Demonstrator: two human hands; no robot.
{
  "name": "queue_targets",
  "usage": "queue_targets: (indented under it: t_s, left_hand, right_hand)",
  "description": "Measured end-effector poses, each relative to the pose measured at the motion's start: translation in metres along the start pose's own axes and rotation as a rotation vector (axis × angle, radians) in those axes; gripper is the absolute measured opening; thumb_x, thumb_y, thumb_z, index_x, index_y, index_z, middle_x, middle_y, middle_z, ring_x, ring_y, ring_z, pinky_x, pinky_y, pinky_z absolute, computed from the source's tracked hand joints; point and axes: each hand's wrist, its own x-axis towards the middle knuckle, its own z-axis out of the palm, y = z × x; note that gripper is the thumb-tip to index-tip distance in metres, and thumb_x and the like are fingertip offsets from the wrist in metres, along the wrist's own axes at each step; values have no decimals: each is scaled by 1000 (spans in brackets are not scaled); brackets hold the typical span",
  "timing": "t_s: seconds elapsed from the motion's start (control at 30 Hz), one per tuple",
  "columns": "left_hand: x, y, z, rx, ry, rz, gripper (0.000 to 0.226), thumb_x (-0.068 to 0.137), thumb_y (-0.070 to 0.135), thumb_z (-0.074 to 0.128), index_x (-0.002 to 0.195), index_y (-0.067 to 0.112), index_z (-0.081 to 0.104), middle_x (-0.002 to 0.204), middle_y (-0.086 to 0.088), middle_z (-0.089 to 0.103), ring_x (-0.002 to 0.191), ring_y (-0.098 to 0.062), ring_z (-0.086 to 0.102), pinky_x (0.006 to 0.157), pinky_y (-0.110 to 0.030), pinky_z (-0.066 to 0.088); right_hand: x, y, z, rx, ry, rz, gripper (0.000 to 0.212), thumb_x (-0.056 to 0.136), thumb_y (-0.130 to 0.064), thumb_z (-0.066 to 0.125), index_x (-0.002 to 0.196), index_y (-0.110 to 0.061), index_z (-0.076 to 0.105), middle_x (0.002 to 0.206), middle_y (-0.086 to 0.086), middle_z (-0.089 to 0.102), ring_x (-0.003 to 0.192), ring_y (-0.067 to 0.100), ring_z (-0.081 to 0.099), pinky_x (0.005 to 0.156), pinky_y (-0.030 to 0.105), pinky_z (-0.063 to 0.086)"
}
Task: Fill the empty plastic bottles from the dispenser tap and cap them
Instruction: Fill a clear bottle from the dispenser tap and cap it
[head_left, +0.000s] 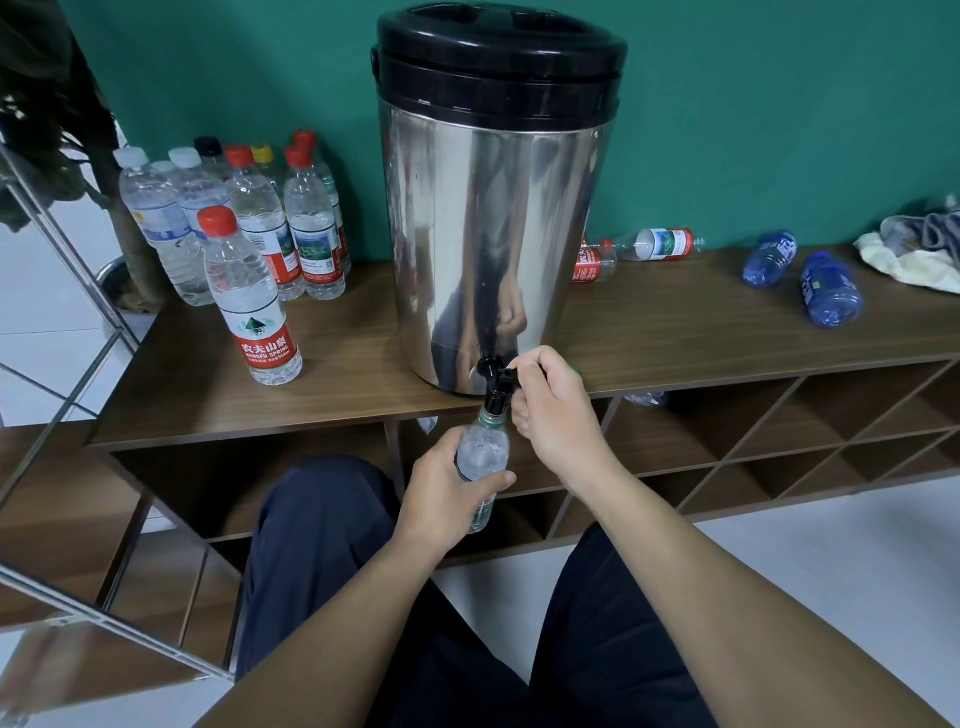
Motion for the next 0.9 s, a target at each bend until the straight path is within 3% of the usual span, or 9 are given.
queue_targets:
  t_s: [0.37,0.63,0.9]
  left_hand:
    - [0,-1,-1,7,-5,8,60,82,31,101,134,34,71,117,17,79,111,0,73,105,-39,62]
    - [1,-3,0,3,-10,-12,63,81,34,101,135,36,70,119,17,79,113,-3,73,107,-45,61]
    - [2,-4,0,18,-10,1,64,81,35,101,136,37,69,119,18,79,112,-2,73,106,-45,62]
  right_hand:
    - [-1,-9,-2,18,-39,21,25,117,-17,42,105,-12,63,60,-8,42,58,13,39,55,32,33]
    - [4,-7,-6,14,-73,35,25,117,-19,43,104,-13,63,61,-5,42,58,15,39,55,36,31]
    - [4,3,-1,5,-2,-7,26,117,-21,41,104,-15,62,60,-10,41,57,12,39,54,30,31]
